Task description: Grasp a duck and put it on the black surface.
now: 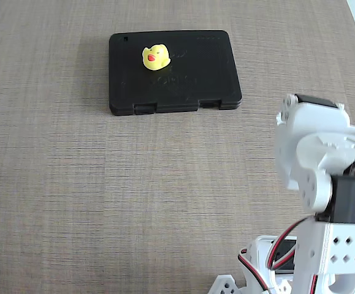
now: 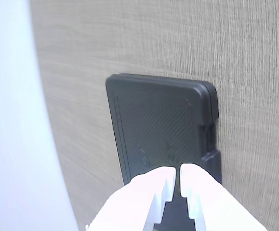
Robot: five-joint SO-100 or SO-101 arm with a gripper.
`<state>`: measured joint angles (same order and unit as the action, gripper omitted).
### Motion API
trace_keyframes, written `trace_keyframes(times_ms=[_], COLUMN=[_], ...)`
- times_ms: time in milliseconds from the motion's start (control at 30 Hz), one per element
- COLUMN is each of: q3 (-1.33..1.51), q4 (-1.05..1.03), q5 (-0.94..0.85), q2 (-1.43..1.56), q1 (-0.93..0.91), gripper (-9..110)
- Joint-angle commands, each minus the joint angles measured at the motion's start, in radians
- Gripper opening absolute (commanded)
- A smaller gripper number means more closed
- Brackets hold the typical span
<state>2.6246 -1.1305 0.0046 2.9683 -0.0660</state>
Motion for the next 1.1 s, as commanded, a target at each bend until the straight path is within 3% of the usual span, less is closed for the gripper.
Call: trace_keyframes(times_ms=[0,167,667,1067], q3=[0.132,0.265,0.445,0.451], q4=[-0.002,-0.014,-0.015,-0.014], q5=[-0.002,-0.002,0.0,-0.011], q2=[0.268,0.391,0.397,0.397], q1=[-0.04,-0.038,-0.035,-0.029], gripper=[0,0,0,0])
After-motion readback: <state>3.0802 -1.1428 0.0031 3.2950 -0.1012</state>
